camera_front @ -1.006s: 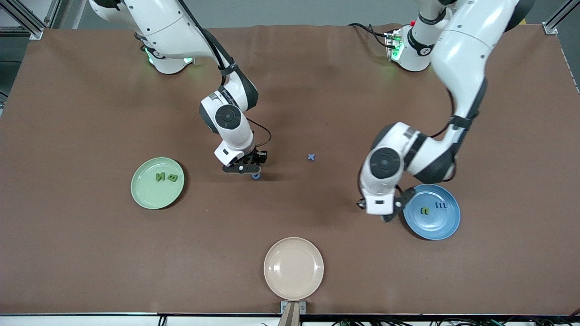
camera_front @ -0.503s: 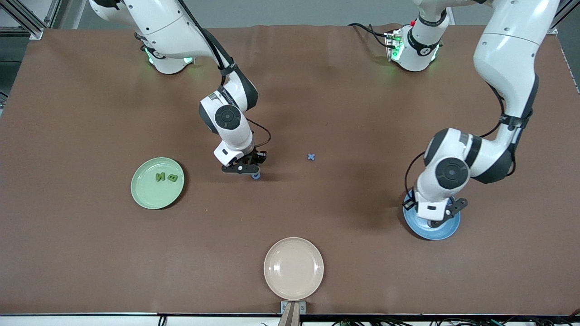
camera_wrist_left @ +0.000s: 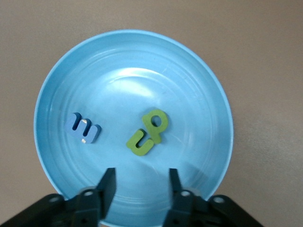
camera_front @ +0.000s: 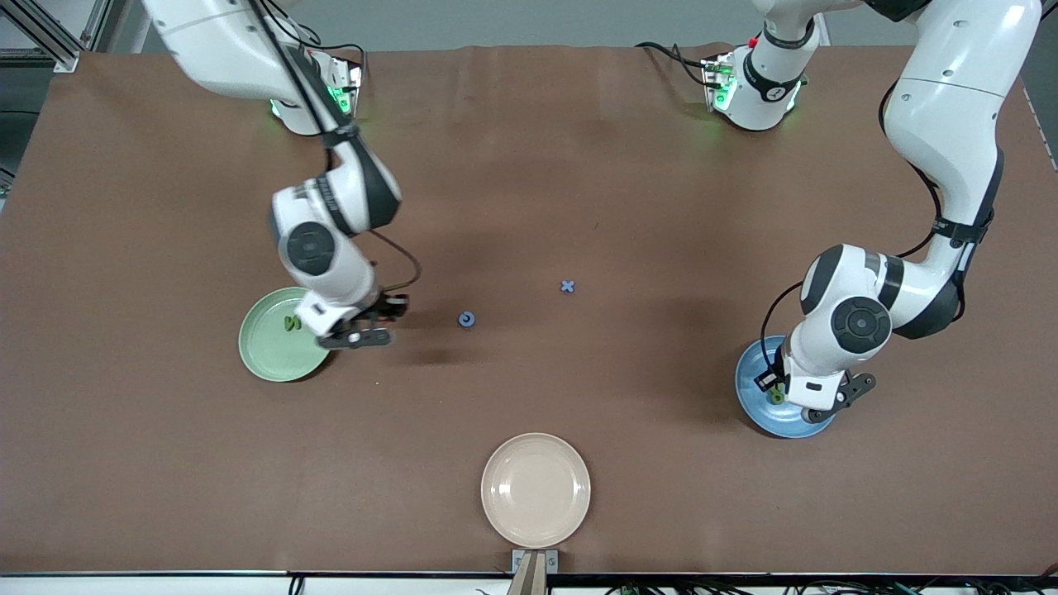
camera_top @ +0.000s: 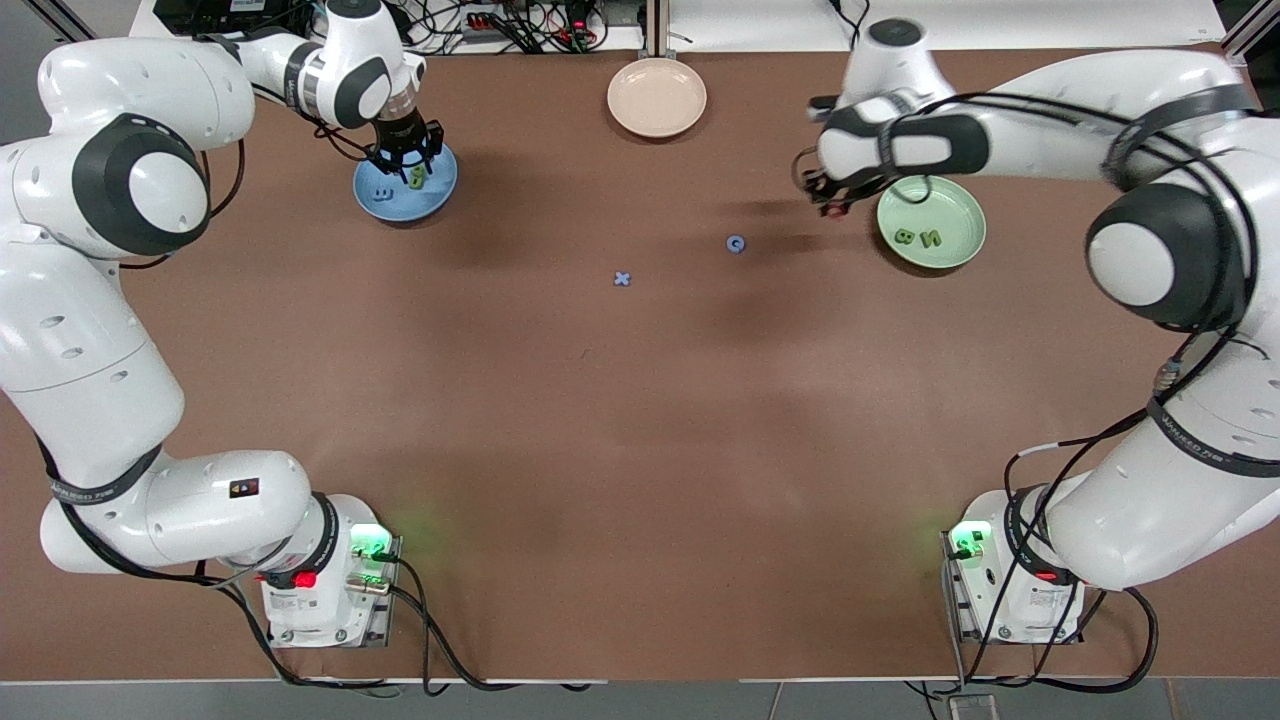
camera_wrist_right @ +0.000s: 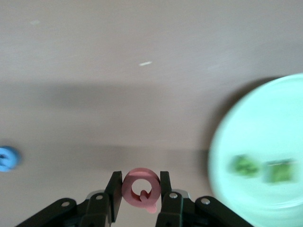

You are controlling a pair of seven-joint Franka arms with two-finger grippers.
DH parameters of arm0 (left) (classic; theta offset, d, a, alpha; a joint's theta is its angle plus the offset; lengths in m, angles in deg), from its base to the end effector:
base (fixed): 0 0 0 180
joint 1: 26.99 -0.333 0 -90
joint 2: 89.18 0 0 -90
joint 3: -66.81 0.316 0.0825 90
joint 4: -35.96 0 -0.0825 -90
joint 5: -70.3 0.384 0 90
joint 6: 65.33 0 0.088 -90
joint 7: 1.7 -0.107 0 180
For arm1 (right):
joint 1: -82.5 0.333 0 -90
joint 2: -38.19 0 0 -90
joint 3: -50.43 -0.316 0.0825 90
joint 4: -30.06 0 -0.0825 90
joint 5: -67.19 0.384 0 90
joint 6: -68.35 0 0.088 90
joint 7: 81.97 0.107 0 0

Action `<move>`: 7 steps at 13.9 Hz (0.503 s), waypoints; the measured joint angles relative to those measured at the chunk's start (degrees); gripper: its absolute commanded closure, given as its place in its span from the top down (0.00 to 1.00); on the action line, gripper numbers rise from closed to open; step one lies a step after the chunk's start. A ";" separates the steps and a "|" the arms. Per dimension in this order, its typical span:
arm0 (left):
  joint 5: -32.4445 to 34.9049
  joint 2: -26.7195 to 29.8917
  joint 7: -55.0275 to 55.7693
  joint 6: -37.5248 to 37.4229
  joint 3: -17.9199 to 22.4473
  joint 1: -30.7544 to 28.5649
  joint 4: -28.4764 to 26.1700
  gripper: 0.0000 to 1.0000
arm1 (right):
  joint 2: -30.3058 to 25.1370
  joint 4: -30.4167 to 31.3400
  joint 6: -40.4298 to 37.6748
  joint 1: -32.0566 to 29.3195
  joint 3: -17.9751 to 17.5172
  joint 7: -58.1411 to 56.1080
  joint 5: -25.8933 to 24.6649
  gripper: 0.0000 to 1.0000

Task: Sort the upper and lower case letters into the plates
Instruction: 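Place the Q on the green plate while the left gripper places p on blue, then grasp the blue C with the right gripper while the left gripper grasps blue x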

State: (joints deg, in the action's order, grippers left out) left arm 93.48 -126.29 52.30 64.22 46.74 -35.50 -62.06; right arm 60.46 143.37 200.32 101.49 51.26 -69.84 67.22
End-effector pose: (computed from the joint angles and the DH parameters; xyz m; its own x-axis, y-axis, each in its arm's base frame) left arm 0.6603 -0.1014 0.2278 0.8607 0.5074 0.0425 0.5090 -0.8556 -0.0935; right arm 0.5747 0.1888 0.2653 0.9926 0.1048 -0.0604 0.1061 -0.9942 0.0182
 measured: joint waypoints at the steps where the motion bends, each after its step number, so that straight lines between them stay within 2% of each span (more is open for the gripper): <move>1: 0.00 0.02 0.20 0.00 -0.15 0.13 0.04 1.00 | -0.79 0.79 -0.28 -2.81 0.03 -4.38 0.00 0.00; 4: -0.16 0.02 6.95 -0.46 -3.16 1.20 -0.03 1.00 | -1.19 4.09 1.24 -9.42 0.07 -15.29 0.00 0.00; 7: -0.16 0.05 24.43 -0.82 -6.38 8.68 -0.08 1.00 | -1.08 8.30 7.84 -15.19 0.09 -25.93 0.00 0.00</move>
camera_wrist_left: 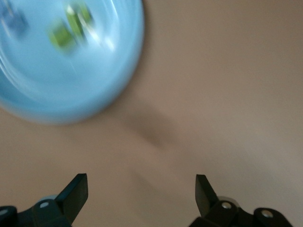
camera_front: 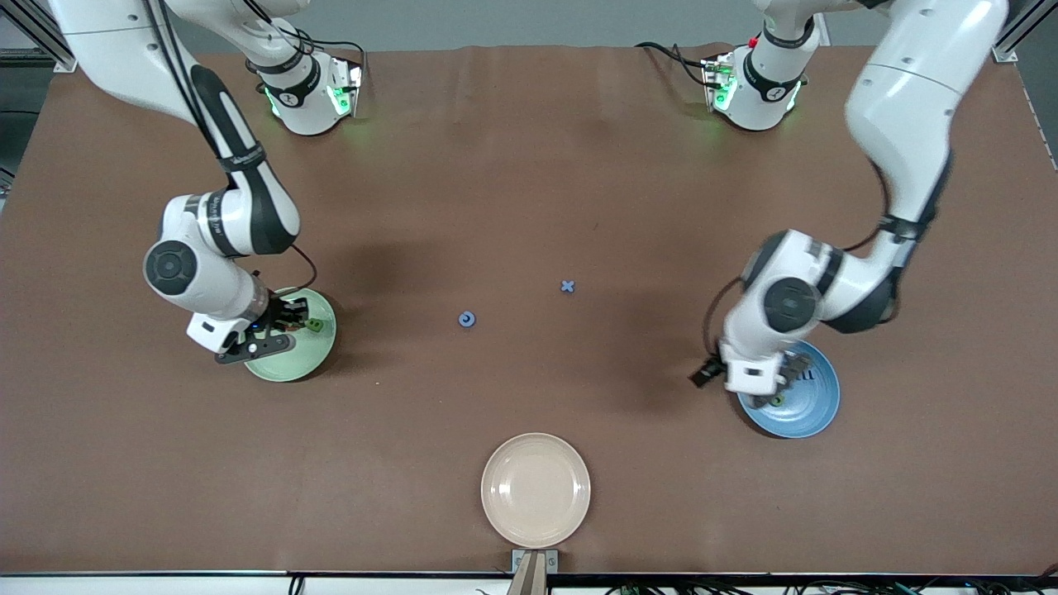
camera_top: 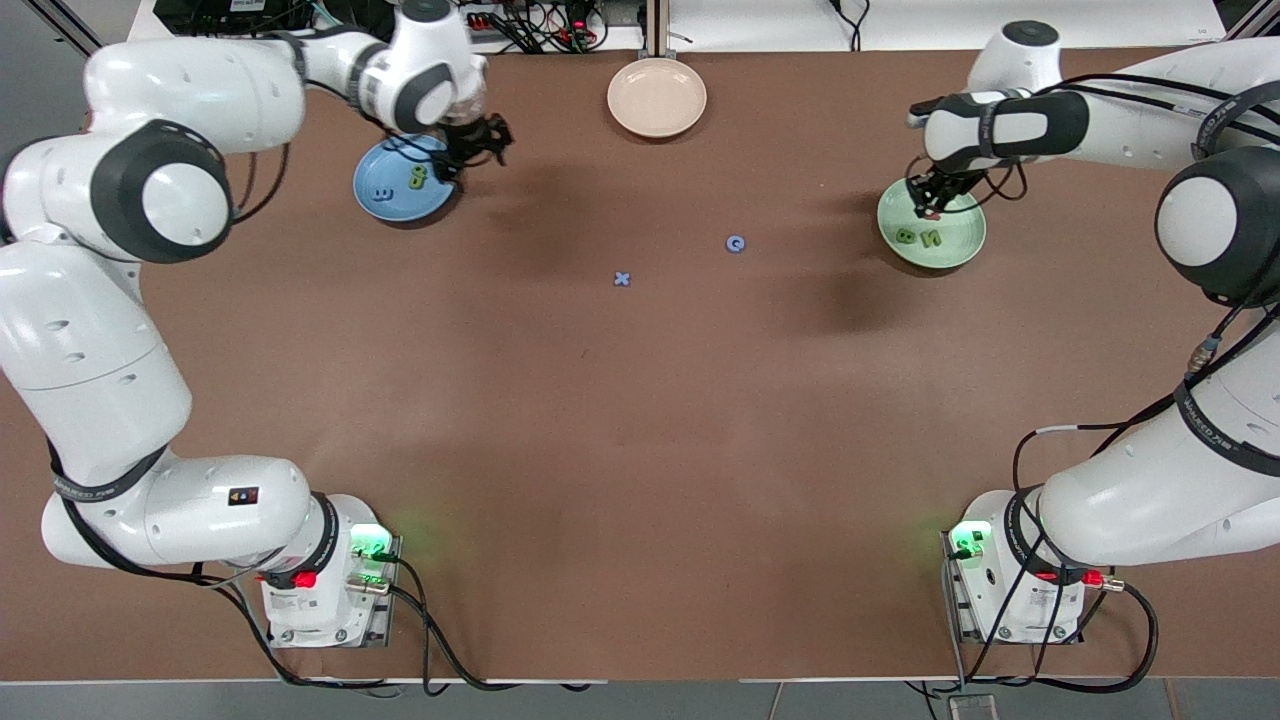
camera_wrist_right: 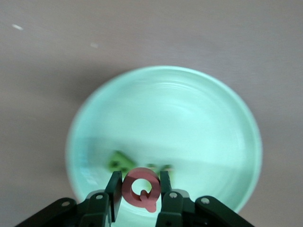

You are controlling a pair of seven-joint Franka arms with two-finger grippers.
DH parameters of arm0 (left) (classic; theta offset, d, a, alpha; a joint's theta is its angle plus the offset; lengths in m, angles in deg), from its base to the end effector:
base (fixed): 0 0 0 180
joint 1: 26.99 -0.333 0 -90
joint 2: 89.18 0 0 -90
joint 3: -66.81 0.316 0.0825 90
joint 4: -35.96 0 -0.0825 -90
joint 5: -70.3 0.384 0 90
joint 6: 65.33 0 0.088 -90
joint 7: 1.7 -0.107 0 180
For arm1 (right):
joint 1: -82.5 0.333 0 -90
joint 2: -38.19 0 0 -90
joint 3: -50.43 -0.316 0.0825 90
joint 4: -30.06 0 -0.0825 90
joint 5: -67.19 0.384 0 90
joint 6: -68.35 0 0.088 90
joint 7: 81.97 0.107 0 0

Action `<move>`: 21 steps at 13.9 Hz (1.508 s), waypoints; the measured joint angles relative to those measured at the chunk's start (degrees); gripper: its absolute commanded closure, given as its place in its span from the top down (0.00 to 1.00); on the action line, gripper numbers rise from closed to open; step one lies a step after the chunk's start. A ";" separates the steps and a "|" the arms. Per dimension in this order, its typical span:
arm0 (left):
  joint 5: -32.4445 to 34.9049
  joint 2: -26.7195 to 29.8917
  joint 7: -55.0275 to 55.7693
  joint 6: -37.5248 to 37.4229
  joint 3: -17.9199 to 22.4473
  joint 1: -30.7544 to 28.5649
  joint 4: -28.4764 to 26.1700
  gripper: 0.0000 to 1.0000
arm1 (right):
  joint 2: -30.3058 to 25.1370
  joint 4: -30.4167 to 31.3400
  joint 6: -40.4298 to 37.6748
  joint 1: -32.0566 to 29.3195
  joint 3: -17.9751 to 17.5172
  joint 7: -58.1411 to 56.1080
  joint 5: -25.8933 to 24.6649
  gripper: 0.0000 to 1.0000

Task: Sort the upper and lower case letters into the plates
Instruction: 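Grasp the blue C with the right gripper while the left gripper grasps blue x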

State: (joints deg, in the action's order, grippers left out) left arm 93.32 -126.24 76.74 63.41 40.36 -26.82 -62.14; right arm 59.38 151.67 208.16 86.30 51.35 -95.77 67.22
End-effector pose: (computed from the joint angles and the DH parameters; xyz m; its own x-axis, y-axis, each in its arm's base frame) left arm 0.6153 -0.2613 0.2419 0.7500 0.6610 0.0260 0.6615 -0.7492 -0.0333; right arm 0.5706 0.0287 0.2304 0.9564 0.2873 -0.0519 0.2873 -0.9578 -0.0071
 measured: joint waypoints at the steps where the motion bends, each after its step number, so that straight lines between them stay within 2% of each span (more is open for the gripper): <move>1: 0.00 0.00 5.27 -0.14 -0.09 3.72 -0.01 1.00 | 0.06 0.88 1.84 -2.00 0.01 -2.92 0.00 0.00; 3: 0.00 -0.02 14.30 -0.52 0.00 9.84 -0.11 1.00 | 0.32 1.85 4.40 -4.89 0.02 -6.56 0.00 0.00; 7: 0.03 -1.17 30.75 0.95 0.14 16.92 -0.99 1.00 | 1.86 2.16 7.23 -5.41 -0.45 -7.22 0.00 0.01; 8: 0.04 -1.52 33.90 2.36 0.20 18.11 -1.63 1.00 | 2.44 2.15 7.90 -5.40 -0.57 -7.22 0.00 0.07; 9: 0.04 -1.80 36.40 4.39 0.23 19.00 -2.51 1.00 | 2.90 2.14 8.30 -5.41 -0.58 -7.22 0.00 0.36; 10: 0.05 -2.04 38.27 6.57 0.31 19.73 -3.64 1.00 | 3.24 2.12 8.51 -5.41 -0.58 -7.22 0.00 0.99; 12: 0.68 -2.32 41.24 9.48 0.46 20.86 -5.86 0.98 | 3.37 2.06 8.56 -5.41 -0.58 -7.21 0.00 1.00; 17: 5.59 -3.26 47.05 10.29 0.66 21.18 -7.29 0.83 | 3.06 1.04 6.25 -5.07 -1.35 -4.37 0.08 1.00; 19: 5.94 -3.69 47.41 10.54 0.75 21.13 -7.27 0.81 | 2.61 -0.12 3.59 -2.95 -2.43 2.89 0.09 1.00; 21: 6.02 -3.89 47.42 10.69 0.75 21.13 -7.22 0.77 | 2.16 -0.54 3.01 2.06 -2.89 14.01 0.14 1.00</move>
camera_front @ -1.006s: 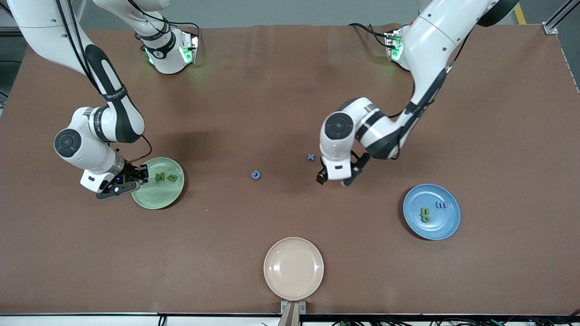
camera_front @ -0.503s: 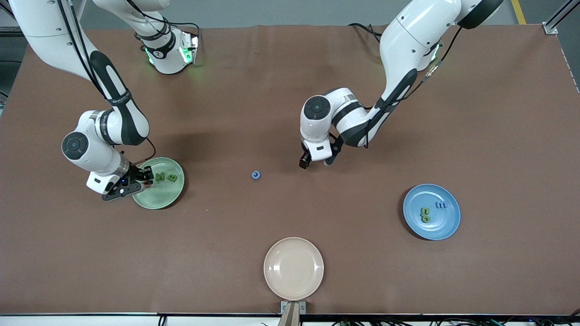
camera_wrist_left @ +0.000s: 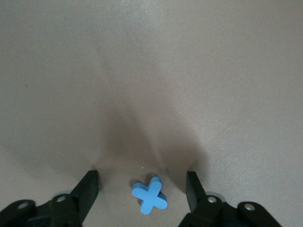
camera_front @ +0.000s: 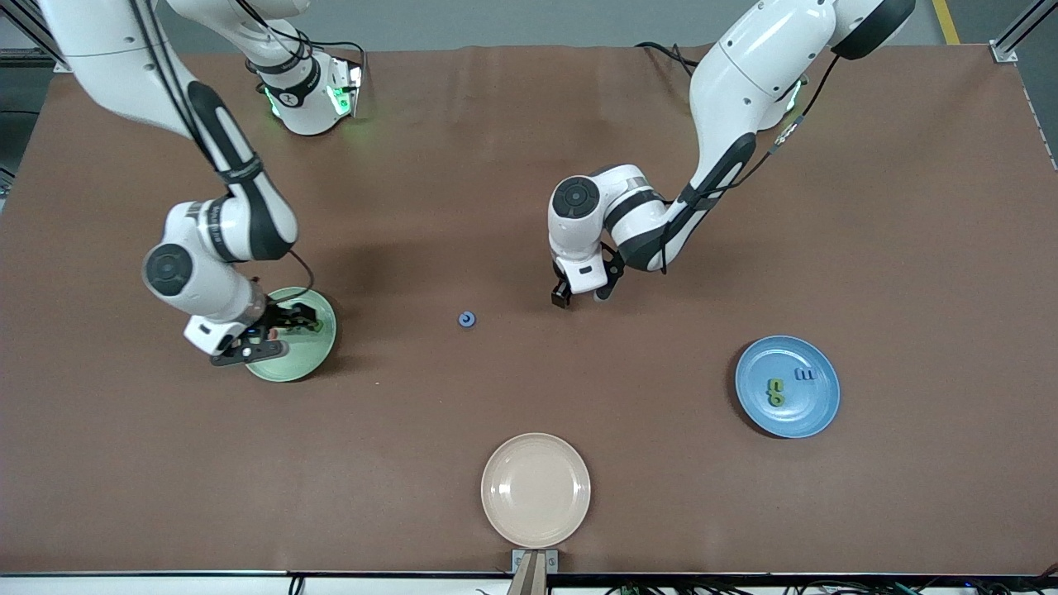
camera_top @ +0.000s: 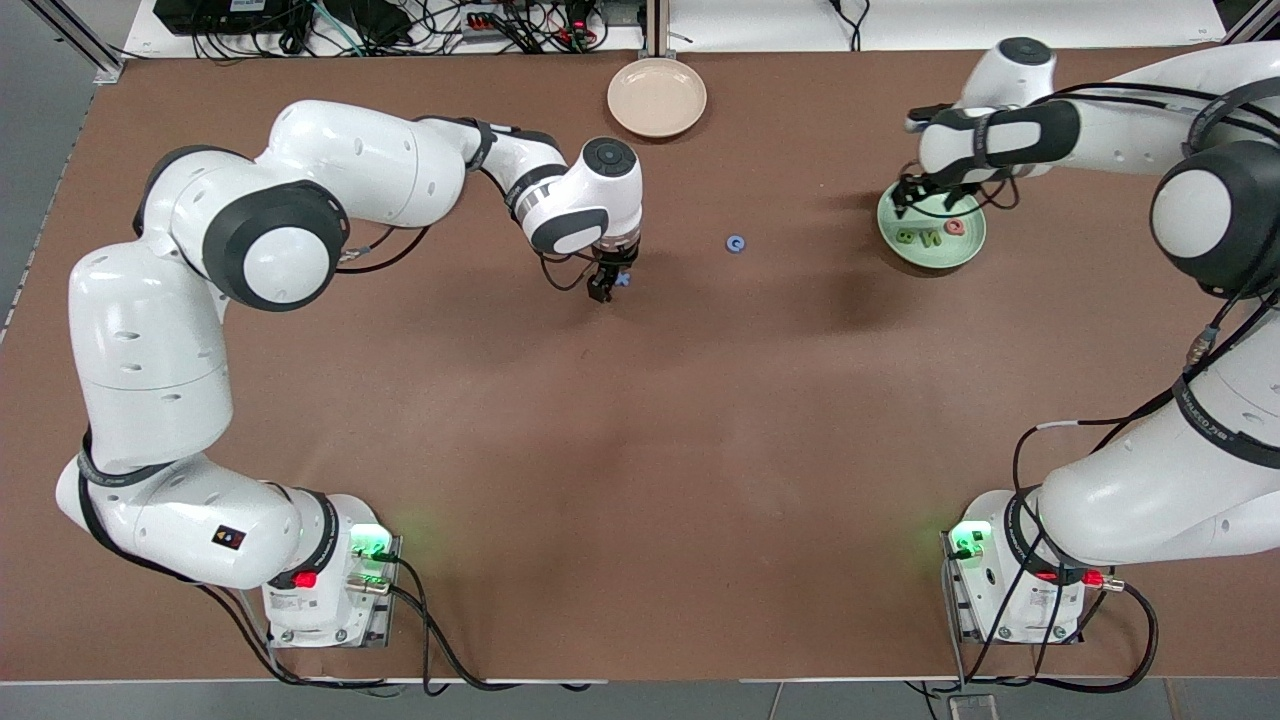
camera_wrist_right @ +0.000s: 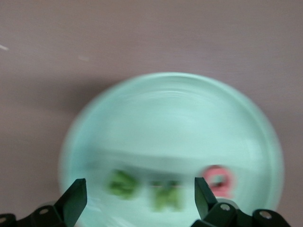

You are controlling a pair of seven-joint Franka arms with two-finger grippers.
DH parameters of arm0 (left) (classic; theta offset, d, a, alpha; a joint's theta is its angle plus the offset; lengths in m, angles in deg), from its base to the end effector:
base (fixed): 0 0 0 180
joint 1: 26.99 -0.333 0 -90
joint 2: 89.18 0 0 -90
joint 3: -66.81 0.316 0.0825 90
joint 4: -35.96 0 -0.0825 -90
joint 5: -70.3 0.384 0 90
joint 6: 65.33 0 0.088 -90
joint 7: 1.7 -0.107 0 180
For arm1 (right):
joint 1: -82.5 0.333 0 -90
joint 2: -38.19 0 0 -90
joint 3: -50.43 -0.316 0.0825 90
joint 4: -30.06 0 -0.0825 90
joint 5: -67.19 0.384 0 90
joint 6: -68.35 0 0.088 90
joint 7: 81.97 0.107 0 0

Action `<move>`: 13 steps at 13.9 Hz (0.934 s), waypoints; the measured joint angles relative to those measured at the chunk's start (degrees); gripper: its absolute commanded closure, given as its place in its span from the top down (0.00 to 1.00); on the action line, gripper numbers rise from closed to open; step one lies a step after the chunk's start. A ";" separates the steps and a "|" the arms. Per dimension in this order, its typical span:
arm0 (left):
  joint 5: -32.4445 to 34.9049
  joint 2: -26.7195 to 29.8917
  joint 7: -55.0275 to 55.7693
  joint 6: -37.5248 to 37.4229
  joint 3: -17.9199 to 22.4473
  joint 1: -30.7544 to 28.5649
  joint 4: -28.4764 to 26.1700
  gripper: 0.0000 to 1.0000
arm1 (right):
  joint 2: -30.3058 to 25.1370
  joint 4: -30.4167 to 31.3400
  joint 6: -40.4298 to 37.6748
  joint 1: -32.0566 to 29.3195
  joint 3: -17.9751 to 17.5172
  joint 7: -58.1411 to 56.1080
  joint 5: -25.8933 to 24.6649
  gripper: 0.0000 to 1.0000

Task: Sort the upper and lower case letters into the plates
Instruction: 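Grasp the blue C with the right gripper while the left gripper grasps blue x, then place the C on the green plate while the left gripper places x on blue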

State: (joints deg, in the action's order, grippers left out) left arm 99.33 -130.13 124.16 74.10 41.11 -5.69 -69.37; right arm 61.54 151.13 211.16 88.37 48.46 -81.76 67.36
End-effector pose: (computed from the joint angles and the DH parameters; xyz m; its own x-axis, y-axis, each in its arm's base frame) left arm 0.4462 -0.4555 0.1665 0.4742 0.8798 0.0327 0.8802 -0.4746 0.0046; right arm 0.5711 0.0786 0.2168 0.9914 0.1280 -0.0280 0.1276 -0.9917 -0.0152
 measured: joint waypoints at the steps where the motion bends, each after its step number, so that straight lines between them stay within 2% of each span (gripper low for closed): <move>1: 0.01 0.00 0.00 0.01 -0.01 0.02 0.04 0.75 | -0.10 -0.02 0.04 3.14 -0.12 6.34 0.16 1.00; 5: 0.02 0.02 0.01 0.02 -0.14 0.22 0.23 0.67 | -0.13 -2.56 0.19 15.09 -0.36 30.60 0.64 1.00; 7: 0.03 0.04 0.01 0.02 -0.18 0.27 0.30 0.60 | 0.47 -4.68 -0.12 19.35 -0.36 39.55 0.70 1.00; 8: 0.03 0.05 0.01 0.03 -0.18 0.28 0.34 0.54 | 1.31 -5.87 -0.17 20.90 -0.35 42.86 0.71 0.96; 10: 0.03 0.01 0.01 0.03 -0.19 0.30 0.52 0.38 | 3.77 -8.34 -0.09 23.01 -0.32 46.96 0.71 0.82; 11: 0.03 0.04 0.01 0.03 -0.21 0.31 0.64 0.26 | 5.14 -9.54 -0.01 23.80 -0.29 48.17 0.72 0.77; 13: 0.02 0.09 0.01 -0.12 -0.32 0.30 0.90 0.03 | 7.49 -11.59 0.21 24.80 -0.28 50.29 0.72 0.77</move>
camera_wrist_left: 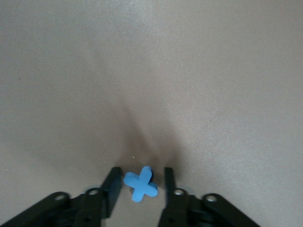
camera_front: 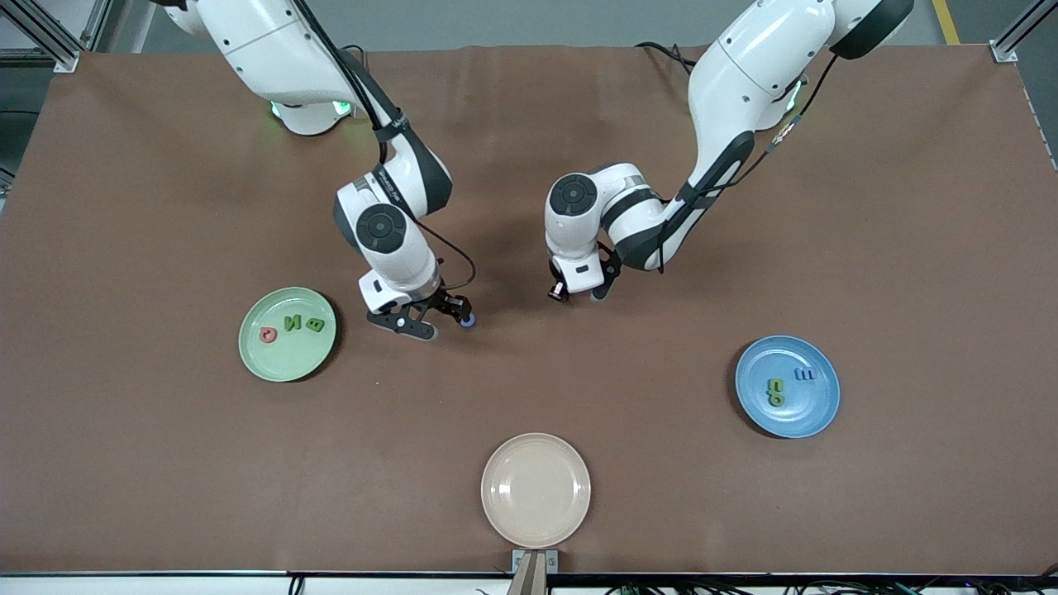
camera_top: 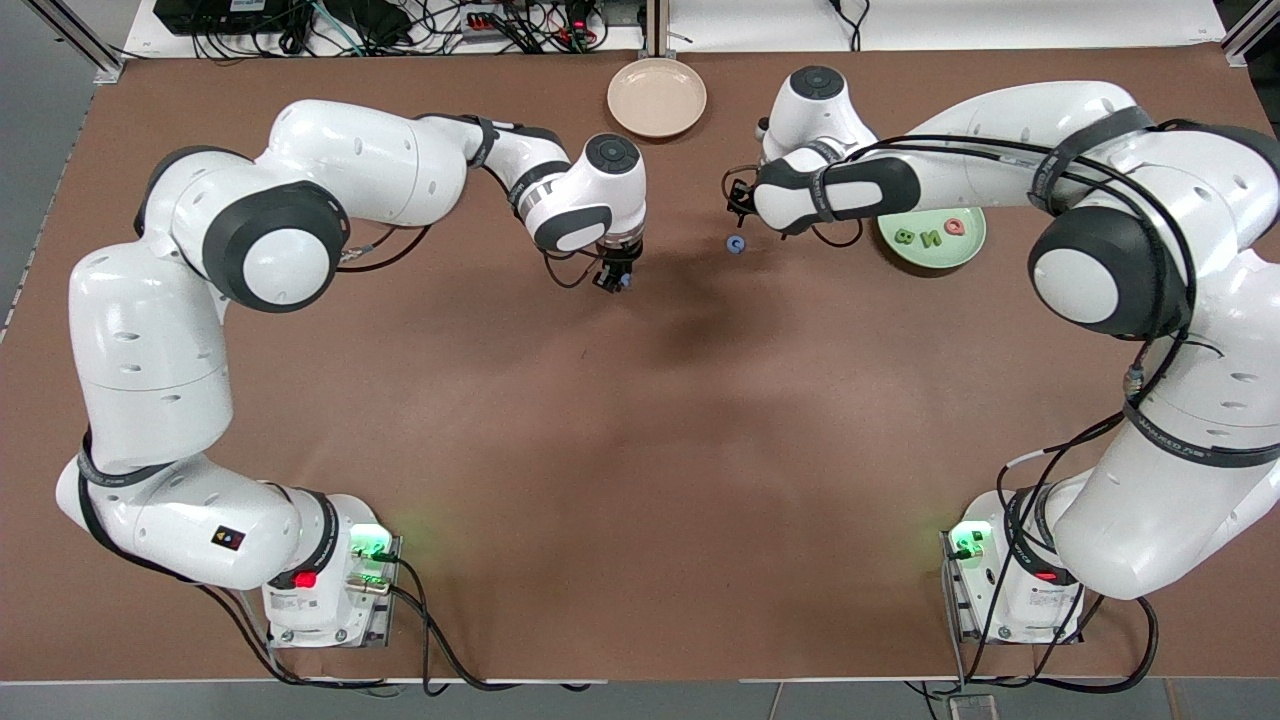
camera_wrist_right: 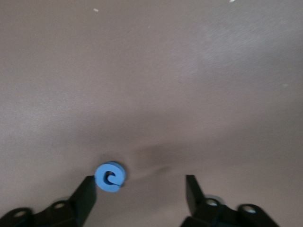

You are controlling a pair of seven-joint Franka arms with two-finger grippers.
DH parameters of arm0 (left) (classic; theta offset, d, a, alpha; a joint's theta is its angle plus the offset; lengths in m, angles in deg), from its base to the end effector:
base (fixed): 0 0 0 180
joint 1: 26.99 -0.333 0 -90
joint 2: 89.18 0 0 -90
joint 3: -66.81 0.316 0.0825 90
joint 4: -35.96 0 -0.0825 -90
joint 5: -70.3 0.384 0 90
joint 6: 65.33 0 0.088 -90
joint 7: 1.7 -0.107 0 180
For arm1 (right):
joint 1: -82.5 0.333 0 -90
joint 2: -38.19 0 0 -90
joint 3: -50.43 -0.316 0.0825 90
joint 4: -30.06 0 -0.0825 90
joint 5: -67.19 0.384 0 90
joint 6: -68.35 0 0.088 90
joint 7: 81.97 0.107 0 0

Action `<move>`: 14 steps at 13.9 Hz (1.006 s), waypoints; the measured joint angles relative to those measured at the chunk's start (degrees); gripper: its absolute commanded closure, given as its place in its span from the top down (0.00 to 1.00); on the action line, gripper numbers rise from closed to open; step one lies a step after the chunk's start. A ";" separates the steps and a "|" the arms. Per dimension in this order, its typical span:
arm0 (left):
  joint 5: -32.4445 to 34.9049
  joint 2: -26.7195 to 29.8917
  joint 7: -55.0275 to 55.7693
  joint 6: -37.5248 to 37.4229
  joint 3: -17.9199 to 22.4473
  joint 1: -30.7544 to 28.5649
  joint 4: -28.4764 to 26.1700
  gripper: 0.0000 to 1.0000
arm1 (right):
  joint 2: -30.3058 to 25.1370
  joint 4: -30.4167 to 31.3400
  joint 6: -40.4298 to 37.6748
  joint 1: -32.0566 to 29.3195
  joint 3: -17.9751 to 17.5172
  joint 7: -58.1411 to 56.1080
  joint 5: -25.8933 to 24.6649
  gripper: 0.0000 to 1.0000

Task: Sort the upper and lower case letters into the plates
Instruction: 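Place the C on the green plate while the left gripper places x on blue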

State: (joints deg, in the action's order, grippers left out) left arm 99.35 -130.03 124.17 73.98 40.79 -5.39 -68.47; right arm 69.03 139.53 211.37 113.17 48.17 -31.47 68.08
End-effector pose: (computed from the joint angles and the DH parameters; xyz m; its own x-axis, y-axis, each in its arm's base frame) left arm 0.4472 -0.4627 0.1740 0.4782 0.8778 0.0273 0.8777 -0.4788 0.0199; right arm 0.5333 0.3439 0.2167 0.9476 -0.3194 0.0068 -0.3185 -0.9463 -0.0557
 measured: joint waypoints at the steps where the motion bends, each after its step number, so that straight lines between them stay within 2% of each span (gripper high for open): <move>1: 0.05 0.09 -0.06 -0.21 -0.07 0.04 -0.01 0.00 | 0.98 -0.94 0.00 0.24 0.02 0.72 0.00 0.77; 4: 0.32 0.19 -2.26 -0.15 0.17 -0.16 0.40 0.00 | 4.14 -3.97 0.00 1.01 0.07 2.97 -0.02 0.77; 7: 0.51 2.34 -13.24 -5.60 0.45 -2.78 2.42 0.00 | 6.44 -6.25 0.01 2.59 0.18 4.72 -0.05 0.76; 11: 0.50 8.11 -30.35 -12.97 0.48 -11.50 3.54 0.00 | 6.91 -6.66 -0.05 3.45 0.48 5.01 -0.07 0.65; 14: 0.50 10.48 -44.72 -15.19 0.49 -19.86 3.04 0.00 | 7.21 -6.68 -0.15 3.74 0.68 5.02 -0.63 0.57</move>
State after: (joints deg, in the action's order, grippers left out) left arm 99.86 -119.55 79.45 58.78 41.28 -25.24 -65.43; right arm 76.24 132.86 211.22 116.91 48.85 -26.45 67.44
